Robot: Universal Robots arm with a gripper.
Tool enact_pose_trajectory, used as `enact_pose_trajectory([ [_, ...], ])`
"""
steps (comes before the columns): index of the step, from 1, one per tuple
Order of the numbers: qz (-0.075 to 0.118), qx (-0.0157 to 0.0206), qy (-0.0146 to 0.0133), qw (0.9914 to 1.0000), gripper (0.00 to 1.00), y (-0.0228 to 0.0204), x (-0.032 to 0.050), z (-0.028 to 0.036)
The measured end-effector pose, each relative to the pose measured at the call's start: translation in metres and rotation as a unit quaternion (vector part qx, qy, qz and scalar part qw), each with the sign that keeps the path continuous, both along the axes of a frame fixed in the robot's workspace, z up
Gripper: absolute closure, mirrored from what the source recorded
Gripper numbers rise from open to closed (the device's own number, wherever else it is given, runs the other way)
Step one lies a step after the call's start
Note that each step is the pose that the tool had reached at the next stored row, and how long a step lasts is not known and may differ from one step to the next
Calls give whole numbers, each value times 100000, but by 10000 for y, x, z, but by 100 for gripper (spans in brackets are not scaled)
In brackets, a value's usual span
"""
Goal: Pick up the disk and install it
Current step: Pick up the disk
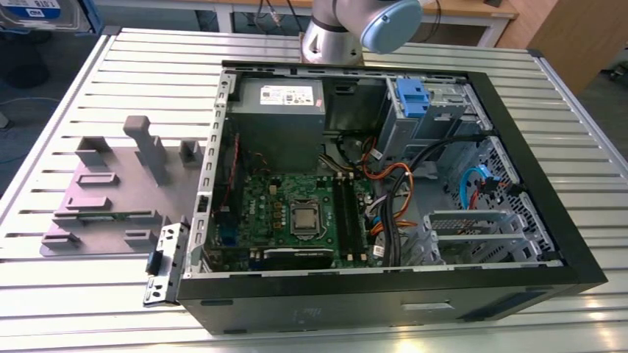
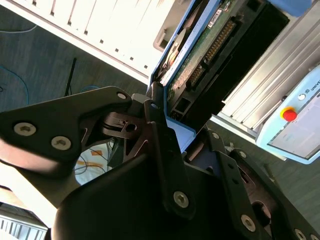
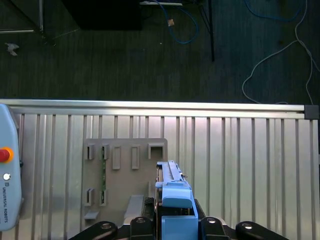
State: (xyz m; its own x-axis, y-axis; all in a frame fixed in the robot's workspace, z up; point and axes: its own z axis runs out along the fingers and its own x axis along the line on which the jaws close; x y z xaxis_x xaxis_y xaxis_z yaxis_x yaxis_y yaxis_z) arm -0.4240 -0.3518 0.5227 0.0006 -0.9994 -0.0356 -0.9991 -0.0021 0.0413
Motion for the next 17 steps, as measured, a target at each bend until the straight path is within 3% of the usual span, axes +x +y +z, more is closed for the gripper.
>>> enact_pose_trajectory([
  [17,0,-50,1,100000,63,0,0,63],
])
